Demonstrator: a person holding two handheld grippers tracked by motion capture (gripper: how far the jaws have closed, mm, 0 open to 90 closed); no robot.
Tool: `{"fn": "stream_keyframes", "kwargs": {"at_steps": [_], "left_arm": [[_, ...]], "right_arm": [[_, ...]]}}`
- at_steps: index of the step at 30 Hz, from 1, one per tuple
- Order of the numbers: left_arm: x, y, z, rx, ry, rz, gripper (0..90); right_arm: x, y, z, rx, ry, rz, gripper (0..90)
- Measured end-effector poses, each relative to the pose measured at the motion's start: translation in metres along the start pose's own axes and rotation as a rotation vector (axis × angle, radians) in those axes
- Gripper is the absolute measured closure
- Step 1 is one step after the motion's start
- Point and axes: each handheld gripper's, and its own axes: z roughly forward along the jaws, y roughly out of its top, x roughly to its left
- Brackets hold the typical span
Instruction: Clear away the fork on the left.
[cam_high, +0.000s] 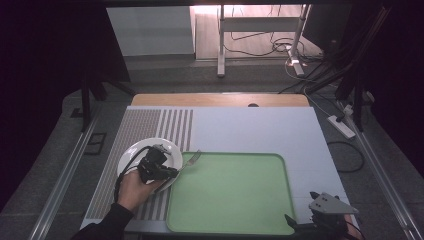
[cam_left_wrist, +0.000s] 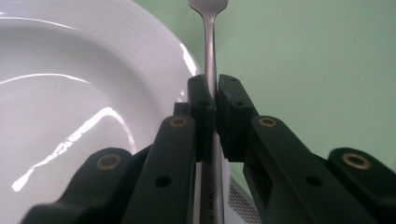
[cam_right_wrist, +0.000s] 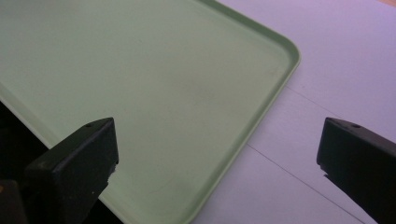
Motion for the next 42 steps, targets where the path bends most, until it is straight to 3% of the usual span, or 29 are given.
{"fn": "stream_keyframes", "kwargs": {"at_steps": [7, 13, 20, 27, 31, 35, 39, 42], "left_arm": [[-0.021, 0.004, 0.008, -0.002, -0.016, 0.007, 84.7], [-0.036, 0.008, 0.020, 0.025, -0.017, 0.020, 84.6], [-0.049, 0.012, 0.037, 0.041, -0.019, 0.030, 84.6], [-0.056, 0.012, 0.053, 0.097, -0.013, 0.059, 84.5], [-0.057, 0.012, 0.052, 0.087, -0.022, 0.072, 82.5], [-0.059, 0.021, 0.043, 0.018, 0.008, 0.103, 77.1], [-0.064, 0.032, 0.044, -0.006, -0.026, 0.152, 89.2], [-0.070, 0.039, 0.054, 0.014, -0.041, 0.180, 89.4]], "right_arm": [[0.001, 0.000, 0.000, 0.001, -0.001, -0.005, 0.0], [0.001, 0.000, 0.001, 0.006, 0.000, -0.010, 0.0], [0.001, 0.000, 0.001, 0.007, 0.001, -0.017, 0.0], [0.001, 0.000, 0.001, 0.007, 0.004, -0.020, 0.0], [0.001, 0.000, 0.001, 0.008, 0.005, -0.020, 0.0], [0.002, 0.001, 0.001, 0.012, 0.005, -0.023, 0.0], [0.002, 0.001, 0.002, 0.016, 0.004, -0.026, 0.0], [0.001, 0.001, 0.002, 0.015, 0.005, -0.024, 0.0]]}}
